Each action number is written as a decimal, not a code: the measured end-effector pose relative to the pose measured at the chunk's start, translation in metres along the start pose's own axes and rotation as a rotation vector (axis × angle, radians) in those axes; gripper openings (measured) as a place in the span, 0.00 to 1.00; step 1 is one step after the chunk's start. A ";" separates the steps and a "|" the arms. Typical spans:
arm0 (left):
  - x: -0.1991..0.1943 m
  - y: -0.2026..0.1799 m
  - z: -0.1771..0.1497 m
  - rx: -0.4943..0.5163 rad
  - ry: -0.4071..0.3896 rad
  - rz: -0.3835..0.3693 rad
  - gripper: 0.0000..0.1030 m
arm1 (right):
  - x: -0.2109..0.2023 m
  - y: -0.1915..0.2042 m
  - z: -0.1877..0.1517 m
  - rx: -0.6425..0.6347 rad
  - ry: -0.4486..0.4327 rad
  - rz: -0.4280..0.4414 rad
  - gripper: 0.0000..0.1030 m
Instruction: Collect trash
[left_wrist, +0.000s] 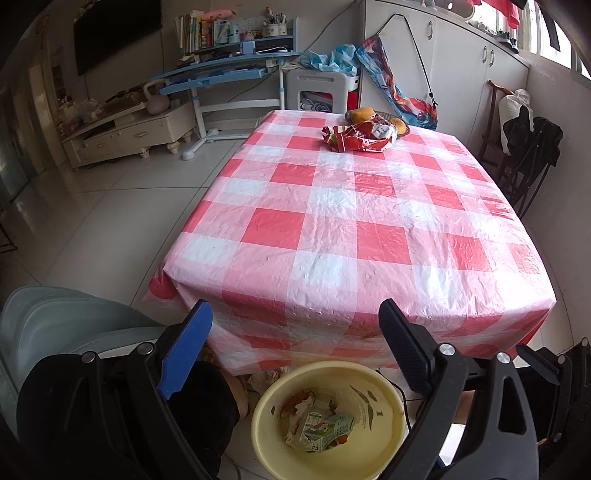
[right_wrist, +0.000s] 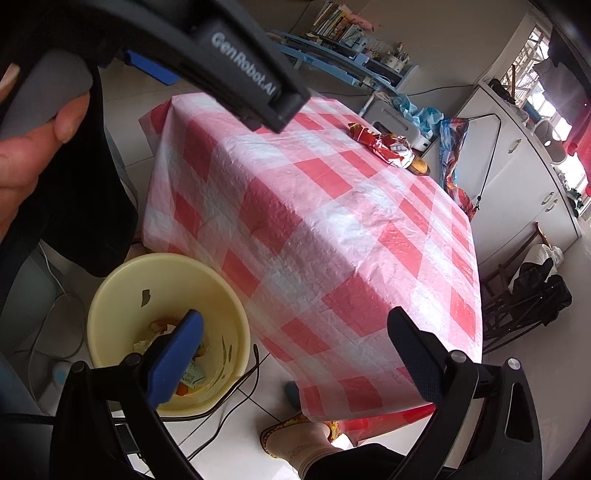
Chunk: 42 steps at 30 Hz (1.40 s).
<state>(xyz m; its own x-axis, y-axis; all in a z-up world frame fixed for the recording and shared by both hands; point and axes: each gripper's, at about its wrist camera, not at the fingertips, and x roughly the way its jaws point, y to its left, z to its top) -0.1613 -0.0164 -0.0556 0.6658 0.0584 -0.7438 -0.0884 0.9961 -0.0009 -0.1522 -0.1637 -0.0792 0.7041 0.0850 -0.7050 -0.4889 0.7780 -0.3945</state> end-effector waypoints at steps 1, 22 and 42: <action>0.001 -0.001 0.000 0.003 0.000 0.003 0.86 | -0.001 -0.001 0.000 0.005 -0.002 -0.001 0.92; 0.003 -0.008 0.000 0.032 0.002 0.018 0.86 | -0.002 -0.001 0.000 0.004 -0.014 0.002 0.92; 0.005 0.008 -0.003 -0.005 0.009 0.000 0.86 | 0.001 0.005 0.004 -0.013 -0.019 -0.007 0.92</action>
<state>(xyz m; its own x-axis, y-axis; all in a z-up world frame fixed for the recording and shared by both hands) -0.1609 -0.0088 -0.0615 0.6589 0.0578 -0.7500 -0.0921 0.9957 -0.0042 -0.1514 -0.1572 -0.0798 0.7171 0.0917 -0.6909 -0.4906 0.7706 -0.4068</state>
